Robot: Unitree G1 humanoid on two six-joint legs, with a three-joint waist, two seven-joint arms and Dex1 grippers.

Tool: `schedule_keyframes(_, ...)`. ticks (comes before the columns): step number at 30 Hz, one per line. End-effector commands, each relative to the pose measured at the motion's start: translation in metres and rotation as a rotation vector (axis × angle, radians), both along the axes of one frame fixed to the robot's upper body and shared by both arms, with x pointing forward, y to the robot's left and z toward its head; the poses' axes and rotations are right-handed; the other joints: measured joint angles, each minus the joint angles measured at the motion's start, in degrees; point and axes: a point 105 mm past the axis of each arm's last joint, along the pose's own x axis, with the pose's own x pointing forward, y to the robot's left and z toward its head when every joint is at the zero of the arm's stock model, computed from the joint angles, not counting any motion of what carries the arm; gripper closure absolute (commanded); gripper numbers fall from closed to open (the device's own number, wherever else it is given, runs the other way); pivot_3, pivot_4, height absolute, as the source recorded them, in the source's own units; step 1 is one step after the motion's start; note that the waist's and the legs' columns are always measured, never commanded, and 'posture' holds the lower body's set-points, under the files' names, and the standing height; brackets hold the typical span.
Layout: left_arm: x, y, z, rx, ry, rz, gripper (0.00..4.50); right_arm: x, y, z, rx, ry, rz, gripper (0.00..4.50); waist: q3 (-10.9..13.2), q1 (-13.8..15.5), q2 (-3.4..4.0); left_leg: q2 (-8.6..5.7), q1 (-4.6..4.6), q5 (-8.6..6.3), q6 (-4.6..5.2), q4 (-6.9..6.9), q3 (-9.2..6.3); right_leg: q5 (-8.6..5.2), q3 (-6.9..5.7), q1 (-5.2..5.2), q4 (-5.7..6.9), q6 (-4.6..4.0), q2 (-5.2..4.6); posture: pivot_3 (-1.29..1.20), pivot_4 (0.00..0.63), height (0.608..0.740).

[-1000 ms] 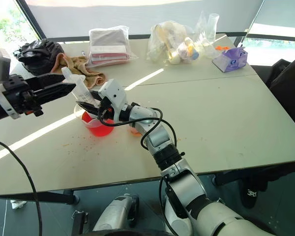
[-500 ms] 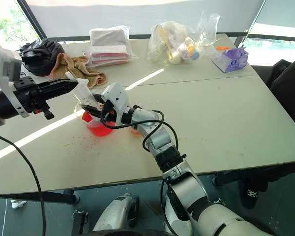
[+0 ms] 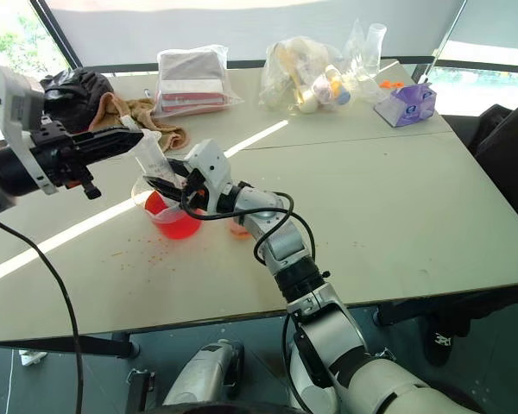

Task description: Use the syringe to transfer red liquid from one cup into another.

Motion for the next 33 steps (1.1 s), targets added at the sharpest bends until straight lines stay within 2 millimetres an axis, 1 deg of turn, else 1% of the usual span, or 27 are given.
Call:
schedule_keyframes(1,-0.003,0.002,0.027,-0.013,-0.109,0.021,4.49,-0.016,0.015,0.005,0.000,-0.029,0.079,3.14,0.0,0.0,0.00,0.00,0.00,0.00,0.00,0.00,0.00,0.00,0.00,0.00,0.00,0.00,0.00,0.00,0.150,0.736)
schedule_keyframes(8,-0.007,-0.002,0.034,-0.012,-0.131,0.010,4.49,-0.018,0.019,0.000,-0.003,-0.013,0.084,3.14,0.0,-0.1,0.00,0.00,0.00,0.00,0.00,-0.01,0.00,0.00,0.00,-0.01,0.00,0.00,0.01,0.00,0.150,0.736)
schedule_keyframes(19,-0.010,-0.001,0.042,-0.010,-0.146,0.023,4.49,-0.021,0.024,-0.008,-0.010,0.003,0.094,3.14,0.0,0.0,0.00,0.00,0.00,0.00,0.00,0.00,0.00,0.00,0.00,0.00,0.00,0.00,0.01,0.00,0.150,0.736)
schedule_keyframes(33,-0.010,0.002,0.056,0.000,-0.185,0.031,4.49,-0.022,0.025,-0.012,-0.019,0.004,0.102,3.14,0.0,-0.1,0.00,0.00,0.00,0.00,-0.01,0.00,-0.01,0.00,0.00,0.00,0.00,0.00,0.01,0.00,0.150,0.736)
